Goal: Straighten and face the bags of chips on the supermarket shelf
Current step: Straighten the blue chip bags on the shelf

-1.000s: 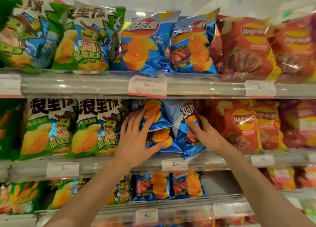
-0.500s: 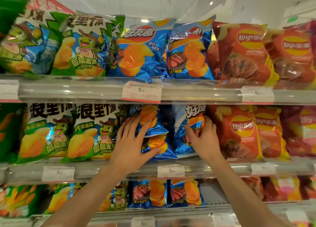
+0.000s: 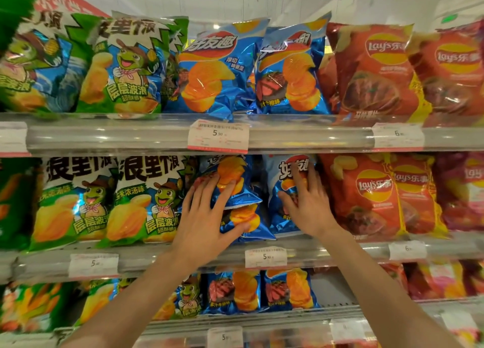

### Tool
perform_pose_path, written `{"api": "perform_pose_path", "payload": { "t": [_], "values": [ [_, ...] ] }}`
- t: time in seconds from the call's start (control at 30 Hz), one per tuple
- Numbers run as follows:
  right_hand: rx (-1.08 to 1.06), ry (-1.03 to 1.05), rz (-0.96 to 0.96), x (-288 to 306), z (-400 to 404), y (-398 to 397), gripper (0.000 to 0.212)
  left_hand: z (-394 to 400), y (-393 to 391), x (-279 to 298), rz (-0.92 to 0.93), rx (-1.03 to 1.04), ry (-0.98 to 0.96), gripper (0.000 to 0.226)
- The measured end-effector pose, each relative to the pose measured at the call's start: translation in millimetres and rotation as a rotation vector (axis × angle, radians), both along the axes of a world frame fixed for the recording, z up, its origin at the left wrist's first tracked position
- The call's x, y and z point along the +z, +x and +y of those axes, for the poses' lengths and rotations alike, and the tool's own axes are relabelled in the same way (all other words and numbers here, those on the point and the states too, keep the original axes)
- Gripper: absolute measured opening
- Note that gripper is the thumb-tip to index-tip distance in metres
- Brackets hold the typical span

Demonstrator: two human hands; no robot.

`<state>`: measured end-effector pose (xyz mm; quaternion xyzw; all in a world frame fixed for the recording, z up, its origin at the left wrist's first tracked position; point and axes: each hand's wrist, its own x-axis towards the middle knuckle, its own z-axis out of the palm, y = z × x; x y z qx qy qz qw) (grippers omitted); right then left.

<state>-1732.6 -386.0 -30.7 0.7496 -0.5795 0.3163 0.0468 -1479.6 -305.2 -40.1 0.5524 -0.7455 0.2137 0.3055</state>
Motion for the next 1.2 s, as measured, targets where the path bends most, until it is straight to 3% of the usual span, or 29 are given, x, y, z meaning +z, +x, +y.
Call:
{"api": "perform_pose_path", "payload": {
  "t": [0.17,0.3,0.4,0.5,0.57,0.67,0.77,0.87,0.93,1.03,1.2],
  "values": [
    [-0.071,0.09,0.068,3.6,-2.6,5.5,0.075,1.2,0.1,0.1,0.001,-0.007,0.002,0.089],
    [-0.009,0.23,-0.053,24.1,7.6,3.0,0.077,1.9,0.4,0.7,0.006,-0.012,0.002,0.088],
    [0.043,0.013,-0.173,35.9,26.9,0.7,0.072,1.5,0.5,0.5,0.021,-0.022,-0.005,0.086],
    [0.055,-0.161,-0.357,41.5,51.8,5.5,0.039,1.3,-1.3,1.1,0.016,-0.031,-0.031,0.081],
    [0.117,0.018,-0.482,44.9,66.1,16.6,0.024,1.8,-2.3,1.6,0.015,-0.04,-0.055,0.079],
    [0.223,0.341,-0.554,46.4,72.1,41.7,0.042,2.7,-2.9,3.2,0.031,-0.047,-0.058,0.08],
    [0.251,0.46,-0.578,58.2,72.2,65.4,0.062,6.9,-3.5,7.2,0.061,-0.086,-0.033,0.085],
    [0.252,0.487,-0.6,67.7,75.5,77.9,0.034,11.5,2.9,11.1,0.103,-0.169,0.009,0.087],
    [0.242,0.492,-0.593,68.4,76.5,81.6,0.032,15.6,10.2,14.4,0.197,-0.247,0.048,0.08],
    [0.198,0.514,-0.66,66.6,76.0,85.2,0.055,25.1,17.8,19.8,0.373,-0.271,0.026,0.064],
    [0.174,0.545,-0.729,69.9,74.3,74.2,0.059,31.0,25.4,34.2,0.893,-0.249,0.258,0.051]
  ]
}}
